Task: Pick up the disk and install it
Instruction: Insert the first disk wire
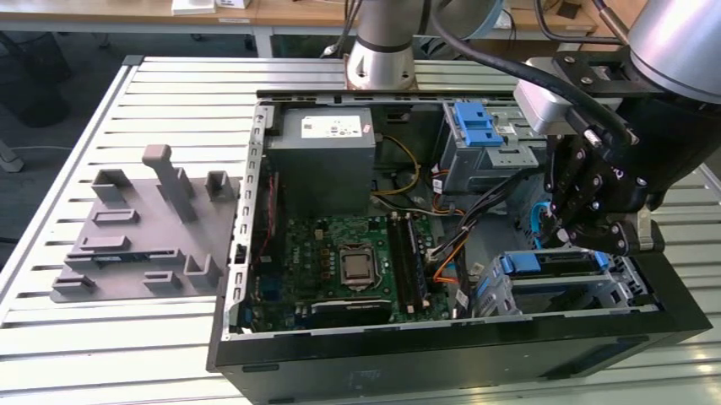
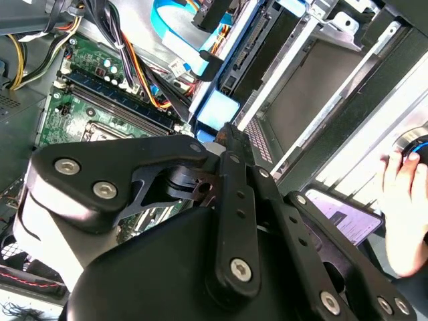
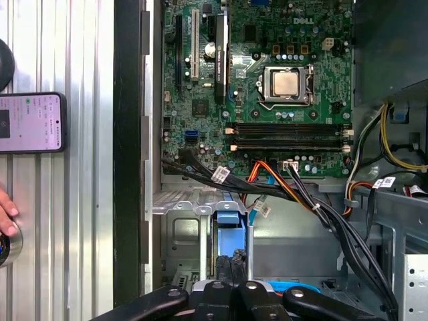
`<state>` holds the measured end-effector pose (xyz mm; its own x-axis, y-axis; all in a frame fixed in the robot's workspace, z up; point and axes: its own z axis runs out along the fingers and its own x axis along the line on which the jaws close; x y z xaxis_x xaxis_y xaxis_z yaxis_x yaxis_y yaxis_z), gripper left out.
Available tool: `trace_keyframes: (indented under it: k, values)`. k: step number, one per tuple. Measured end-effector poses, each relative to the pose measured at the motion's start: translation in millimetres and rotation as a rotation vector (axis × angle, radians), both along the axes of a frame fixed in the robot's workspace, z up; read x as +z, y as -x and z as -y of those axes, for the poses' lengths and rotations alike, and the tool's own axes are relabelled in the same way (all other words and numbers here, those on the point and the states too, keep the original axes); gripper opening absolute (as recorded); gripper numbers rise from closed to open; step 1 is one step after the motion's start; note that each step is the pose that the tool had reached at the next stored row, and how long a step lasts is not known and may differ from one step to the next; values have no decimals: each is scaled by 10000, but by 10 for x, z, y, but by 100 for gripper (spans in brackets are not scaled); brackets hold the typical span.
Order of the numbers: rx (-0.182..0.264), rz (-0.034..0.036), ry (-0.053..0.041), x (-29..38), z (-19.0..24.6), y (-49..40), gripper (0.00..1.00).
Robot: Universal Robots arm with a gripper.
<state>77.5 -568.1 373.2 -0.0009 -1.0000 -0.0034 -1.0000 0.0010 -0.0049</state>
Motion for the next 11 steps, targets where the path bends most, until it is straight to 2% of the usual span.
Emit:
trace_keyframes:
  k: [3,5,11]
  values:
    - [1,0,-2,-1,0,-6,12]
    - [0,1,-2,-2,1,-45,12]
    - [0,-1,0,-8,-2,-310,12]
